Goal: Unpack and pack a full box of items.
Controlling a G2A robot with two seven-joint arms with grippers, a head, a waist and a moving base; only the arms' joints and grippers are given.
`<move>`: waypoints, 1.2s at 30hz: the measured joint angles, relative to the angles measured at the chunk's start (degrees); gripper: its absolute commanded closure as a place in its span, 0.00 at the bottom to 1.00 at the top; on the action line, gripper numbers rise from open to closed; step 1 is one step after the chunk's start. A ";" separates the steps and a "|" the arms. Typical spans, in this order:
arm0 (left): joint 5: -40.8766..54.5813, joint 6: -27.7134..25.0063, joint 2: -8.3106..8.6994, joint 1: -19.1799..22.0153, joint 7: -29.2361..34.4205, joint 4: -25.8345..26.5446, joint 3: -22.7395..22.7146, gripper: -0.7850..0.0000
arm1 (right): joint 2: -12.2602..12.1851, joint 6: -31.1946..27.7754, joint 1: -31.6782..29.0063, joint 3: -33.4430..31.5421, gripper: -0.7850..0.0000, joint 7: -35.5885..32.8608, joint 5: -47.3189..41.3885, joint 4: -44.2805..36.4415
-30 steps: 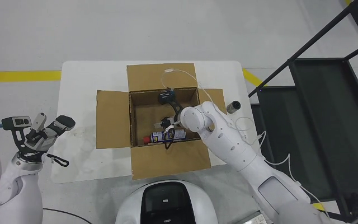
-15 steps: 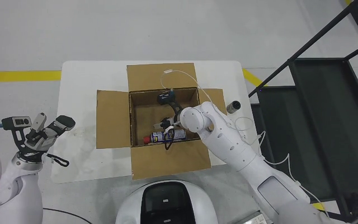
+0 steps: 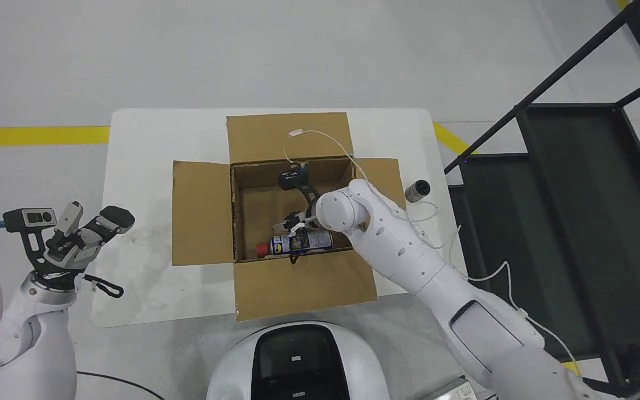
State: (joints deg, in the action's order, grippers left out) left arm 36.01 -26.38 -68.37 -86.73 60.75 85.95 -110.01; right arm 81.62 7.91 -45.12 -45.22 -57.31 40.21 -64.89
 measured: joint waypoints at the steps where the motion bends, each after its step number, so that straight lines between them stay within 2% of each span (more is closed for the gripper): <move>1: 0.00 0.00 0.00 0.00 0.00 0.00 0.00 0.00 | 0.28 0.27 0.43 0.53 0.00 0.12 -0.02 0.83; 11: 0.00 0.00 0.00 0.00 0.00 0.00 0.00 0.00 | 2.84 3.69 3.07 4.74 0.00 2.32 1.09 6.91; 15: 0.00 0.00 0.00 0.00 0.00 0.00 0.00 0.00 | 3.50 4.70 3.40 5.44 0.08 2.89 1.31 8.35; 19: 0.00 0.00 0.00 0.00 0.00 0.00 0.00 0.00 | 4.00 5.45 3.60 5.81 0.32 3.51 1.57 9.45; 24: 0.00 0.00 0.00 0.00 0.00 0.00 0.00 0.00 | 4.53 6.64 3.71 6.17 0.80 3.85 2.30 10.10; 25: 0.00 0.00 0.00 0.00 0.00 0.00 0.00 0.00 | 4.60 6.83 3.72 6.23 0.84 3.90 2.49 10.17; 27: 0.00 0.00 0.00 0.00 0.00 0.00 0.00 0.00 | 4.75 7.43 3.73 6.32 0.86 3.94 3.02 10.27; 29: 0.00 0.00 0.00 0.00 0.00 0.00 0.00 0.00 | 4.86 7.91 3.68 6.32 0.95 3.89 3.45 10.25; 31: 0.00 0.00 0.00 0.00 0.00 0.00 0.00 0.00 | 4.92 8.45 3.66 6.33 1.00 3.84 4.08 10.18; 36: 0.00 0.00 0.00 0.00 0.00 0.00 0.00 0.00 | 4.80 9.93 2.97 6.08 1.00 3.97 6.32 7.70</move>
State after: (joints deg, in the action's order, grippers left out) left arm 36.01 -26.38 -68.37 -86.73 60.75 85.95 -110.01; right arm 86.42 17.85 -42.16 -39.14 -53.34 46.52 -57.20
